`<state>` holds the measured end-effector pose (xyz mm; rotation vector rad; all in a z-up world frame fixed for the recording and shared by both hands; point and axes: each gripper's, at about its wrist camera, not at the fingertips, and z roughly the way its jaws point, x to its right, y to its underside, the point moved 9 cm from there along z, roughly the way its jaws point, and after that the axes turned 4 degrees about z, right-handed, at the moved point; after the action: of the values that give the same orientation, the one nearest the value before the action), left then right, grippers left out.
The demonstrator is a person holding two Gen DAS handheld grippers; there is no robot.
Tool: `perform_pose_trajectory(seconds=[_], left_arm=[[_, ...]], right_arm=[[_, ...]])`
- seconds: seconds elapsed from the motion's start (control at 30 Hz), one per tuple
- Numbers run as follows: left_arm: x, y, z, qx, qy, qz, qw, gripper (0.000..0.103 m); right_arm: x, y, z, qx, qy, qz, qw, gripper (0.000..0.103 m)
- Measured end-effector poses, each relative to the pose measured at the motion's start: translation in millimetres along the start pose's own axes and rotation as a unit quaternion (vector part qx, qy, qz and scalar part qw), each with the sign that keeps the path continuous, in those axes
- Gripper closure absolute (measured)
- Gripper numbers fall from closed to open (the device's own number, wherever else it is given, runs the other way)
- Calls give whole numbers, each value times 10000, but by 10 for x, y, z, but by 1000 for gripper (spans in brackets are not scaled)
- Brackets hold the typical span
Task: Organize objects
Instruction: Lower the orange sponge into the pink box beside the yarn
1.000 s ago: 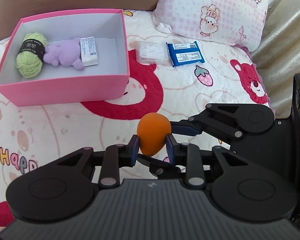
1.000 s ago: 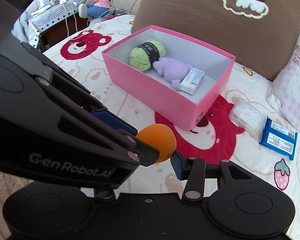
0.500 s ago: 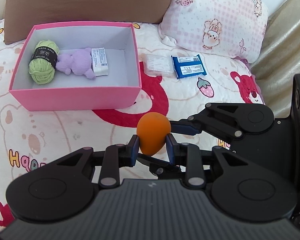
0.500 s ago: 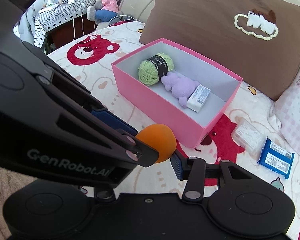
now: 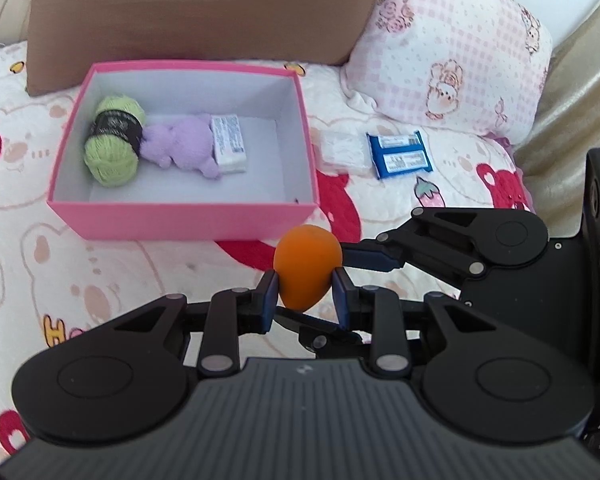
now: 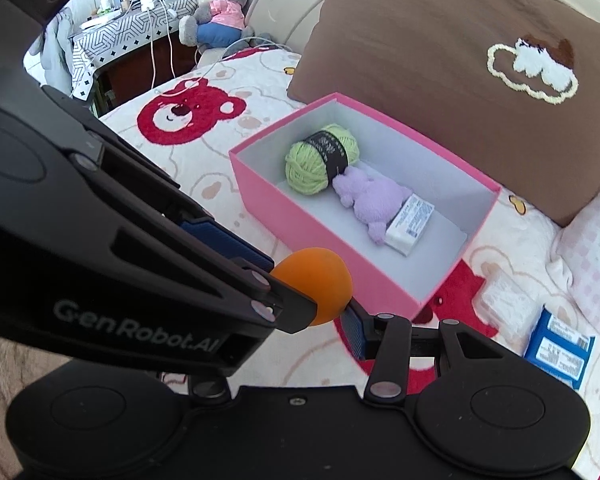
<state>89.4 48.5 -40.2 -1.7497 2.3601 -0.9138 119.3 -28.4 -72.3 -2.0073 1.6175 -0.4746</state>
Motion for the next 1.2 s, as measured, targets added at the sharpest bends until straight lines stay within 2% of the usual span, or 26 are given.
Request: perform_pose_trajectory(seconds=[0.47, 0.63, 0.83, 1.03, 1.13, 1.2], left_arm=[[-561, -429, 283, 158, -171, -306, 9993, 76], [-784, -618, 452, 70, -169, -463, 9988, 76], [-1033, -834, 624, 55, -300, -578, 9979, 77], [-1265, -1107, 799, 215, -397, -643, 9969, 77], [-1355, -1208, 879, 469, -536, -643, 9954, 78], [-1410, -1249, 953, 541, -503, -685, 9949, 78]], right_arm=[[152, -494, 526, 26, 51, -15, 10000, 51], [252, -680, 789, -118, -35, 48, 9999, 51], [353, -892, 1077, -101, -86, 190, 9997, 51], [532, -1128, 1331, 89, -122, 516, 9986, 52], [612, -1238, 1458, 222, -94, 472, 9986, 52], [655, -1285, 1550, 236, -63, 418, 9988, 52]])
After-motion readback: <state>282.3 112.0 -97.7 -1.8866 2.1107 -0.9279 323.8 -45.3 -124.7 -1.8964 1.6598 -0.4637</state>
